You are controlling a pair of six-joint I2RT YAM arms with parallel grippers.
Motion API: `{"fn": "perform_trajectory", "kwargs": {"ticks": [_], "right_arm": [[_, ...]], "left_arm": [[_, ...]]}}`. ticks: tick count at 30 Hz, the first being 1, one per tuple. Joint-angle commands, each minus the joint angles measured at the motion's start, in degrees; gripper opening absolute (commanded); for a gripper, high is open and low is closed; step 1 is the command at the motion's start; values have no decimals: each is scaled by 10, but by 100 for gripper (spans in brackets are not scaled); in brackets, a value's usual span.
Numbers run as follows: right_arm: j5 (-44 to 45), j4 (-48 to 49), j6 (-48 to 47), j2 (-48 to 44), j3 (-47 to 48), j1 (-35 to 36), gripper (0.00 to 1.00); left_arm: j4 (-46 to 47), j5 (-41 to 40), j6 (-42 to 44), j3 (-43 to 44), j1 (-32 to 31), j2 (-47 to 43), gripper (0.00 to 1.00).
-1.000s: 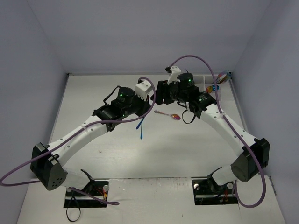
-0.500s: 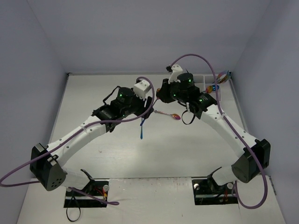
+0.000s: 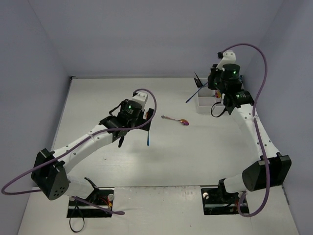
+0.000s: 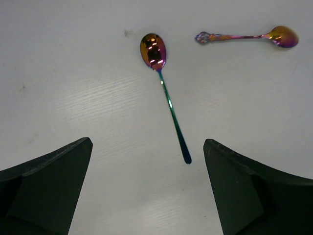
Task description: Sort the eating utensils into containers
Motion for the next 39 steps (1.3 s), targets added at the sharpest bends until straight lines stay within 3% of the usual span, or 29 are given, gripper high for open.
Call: {"fn": "perform_trajectory", "kwargs": {"ticks": [1,13,28,39], "right_arm": [[44,77,-36,24,54,-55,0],[63,166,-22,117,66,-117,0],[20,256,20,221,23,-108,0],[11,267,15,207,-37,-107,18]], "left_arm": [[-11,-48,-52,-16,6,-18,97],[-29,-42,-92,-32,10,-1,97],[-40,-32,-122,-22,10,27,97],[-47,-20,-161,7,11,76,97]]}}
